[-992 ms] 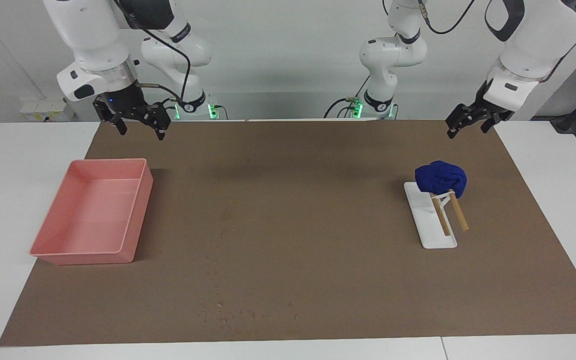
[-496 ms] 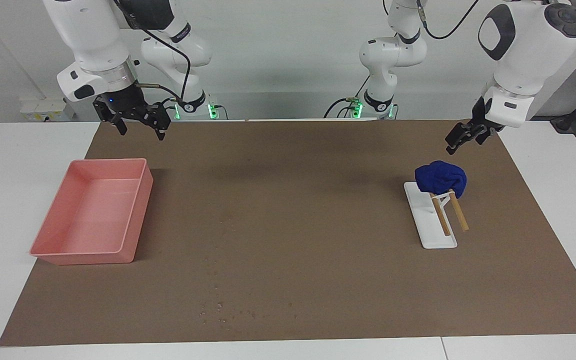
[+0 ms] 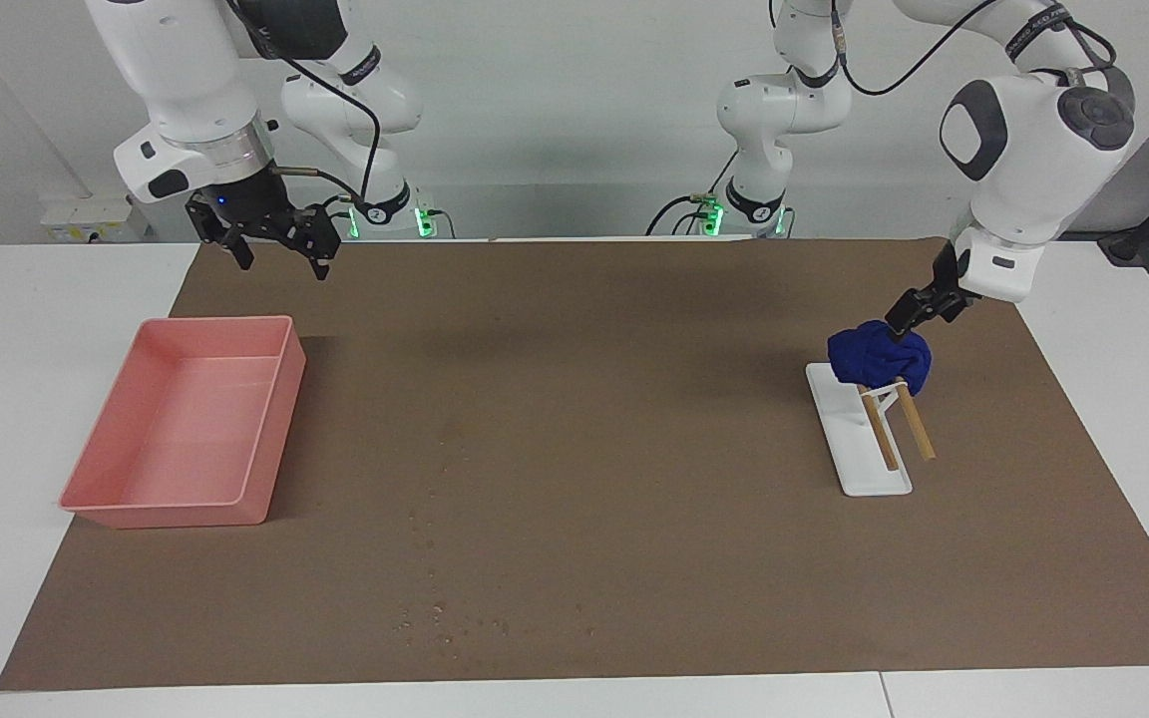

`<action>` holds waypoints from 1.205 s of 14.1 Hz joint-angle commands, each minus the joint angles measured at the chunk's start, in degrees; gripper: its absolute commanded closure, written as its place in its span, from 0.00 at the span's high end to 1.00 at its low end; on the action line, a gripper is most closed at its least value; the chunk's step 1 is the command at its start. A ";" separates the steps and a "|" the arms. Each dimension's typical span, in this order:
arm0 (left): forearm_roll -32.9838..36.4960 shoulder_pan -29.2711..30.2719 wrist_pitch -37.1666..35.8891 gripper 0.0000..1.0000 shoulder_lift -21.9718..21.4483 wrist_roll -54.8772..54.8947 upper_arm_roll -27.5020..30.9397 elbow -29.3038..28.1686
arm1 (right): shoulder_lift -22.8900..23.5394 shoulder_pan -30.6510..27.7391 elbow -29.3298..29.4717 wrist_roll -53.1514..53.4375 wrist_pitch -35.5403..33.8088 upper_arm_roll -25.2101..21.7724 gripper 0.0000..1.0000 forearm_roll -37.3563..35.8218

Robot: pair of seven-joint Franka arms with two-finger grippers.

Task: Wipe water with towel using both arms
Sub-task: 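Reach the left gripper to the blue cloth and grasp it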

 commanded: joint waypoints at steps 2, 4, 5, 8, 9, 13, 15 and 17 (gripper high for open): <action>0.87 0.33 6.54 1.00 -1.33 -0.74 0.06 -6.05 | 0.18 -0.84 0.81 -1.49 -1.23 0.21 1.00 1.42; 0.87 0.33 8.74 1.00 -1.33 -0.73 0.50 -7.81 | 0.26 -0.84 0.73 -1.49 -1.23 0.21 1.00 1.42; 0.87 0.33 9.10 1.00 -1.25 -0.73 0.50 -8.08 | 0.26 -0.84 0.73 -1.49 -1.14 0.21 1.00 1.42; 0.87 0.33 10.41 1.00 -0.89 -0.65 0.41 -9.04 | 0.18 -0.84 0.73 -1.49 -1.14 0.21 1.00 1.42; 0.87 0.24 11.12 1.00 -0.98 -0.65 0.41 -9.83 | 0.26 -0.84 0.73 -1.49 -1.23 0.21 1.00 1.42; 0.96 0.24 10.69 0.41 -0.98 -0.73 0.41 -10.19 | 0.26 -0.84 0.73 -1.49 -1.23 0.21 1.00 1.42; 1.04 0.15 8.94 0.01 -0.72 -0.73 0.41 -9.23 | 0.26 -0.84 0.81 -1.49 -1.23 0.21 1.00 1.42; 1.13 0.15 5.52 0.00 -0.28 -0.74 0.32 -6.60 | 0.18 -0.84 0.73 -1.49 -1.23 0.21 1.00 1.42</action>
